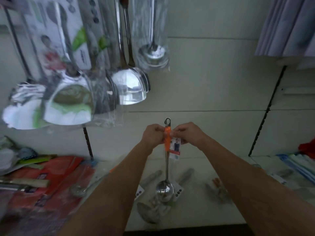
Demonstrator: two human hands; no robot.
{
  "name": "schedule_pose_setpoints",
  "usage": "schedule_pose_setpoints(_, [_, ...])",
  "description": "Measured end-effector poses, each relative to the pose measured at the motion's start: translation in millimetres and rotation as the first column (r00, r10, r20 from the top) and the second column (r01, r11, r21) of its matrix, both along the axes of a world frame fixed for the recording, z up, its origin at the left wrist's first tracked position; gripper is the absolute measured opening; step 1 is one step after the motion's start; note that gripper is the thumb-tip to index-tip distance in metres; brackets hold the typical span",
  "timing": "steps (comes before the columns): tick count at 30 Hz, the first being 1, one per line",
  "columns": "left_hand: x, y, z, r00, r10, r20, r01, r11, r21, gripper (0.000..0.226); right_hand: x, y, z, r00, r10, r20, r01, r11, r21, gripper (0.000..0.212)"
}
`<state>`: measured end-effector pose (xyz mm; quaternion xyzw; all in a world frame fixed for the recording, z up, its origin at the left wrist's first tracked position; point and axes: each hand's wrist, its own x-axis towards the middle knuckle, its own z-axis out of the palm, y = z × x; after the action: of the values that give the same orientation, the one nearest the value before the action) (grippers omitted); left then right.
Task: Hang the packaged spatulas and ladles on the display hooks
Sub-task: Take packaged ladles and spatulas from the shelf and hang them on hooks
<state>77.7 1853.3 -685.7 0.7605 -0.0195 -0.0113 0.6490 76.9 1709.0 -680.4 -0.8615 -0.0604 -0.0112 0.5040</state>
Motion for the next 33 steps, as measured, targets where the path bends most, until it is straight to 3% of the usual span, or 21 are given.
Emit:
schedule_pose_setpoints(16, [-100, 6, 113, 0.979, 0.001, 0.203, 0.028, 0.989, -0.142, 0.015, -95, 11, 120, 0.971, 0.020, 0.236, 0.012, 0.991, -0.134, 0.023])
schedule_pose_setpoints(22, [-131, 20, 154, 0.965, 0.025, 0.259, 0.010, 0.991, -0.131, 0.019, -125, 26, 158, 0.951, 0.009, 0.309, 0.020, 0.996, -0.090, 0.013])
schedule_pose_setpoints(26, [-143, 24, 184, 0.943, 0.053, 0.329, 0.002, 0.986, -0.166, 0.024, -139, 36, 186, 0.928, -0.014, 0.371, 0.047, 0.996, -0.079, 0.023])
schedule_pose_setpoints(30, [-147, 28, 211, 0.907, 0.108, 0.407, -0.049, 0.987, -0.152, 0.024, -142, 45, 214, 0.900, -0.049, 0.433, 0.086, 0.994, -0.064, 0.007])
schedule_pose_setpoints(33, [-143, 31, 230, 0.886, 0.126, 0.447, -0.086, 0.990, -0.111, 0.023, -139, 50, 231, 0.883, -0.061, 0.465, 0.102, 0.993, -0.062, 0.019])
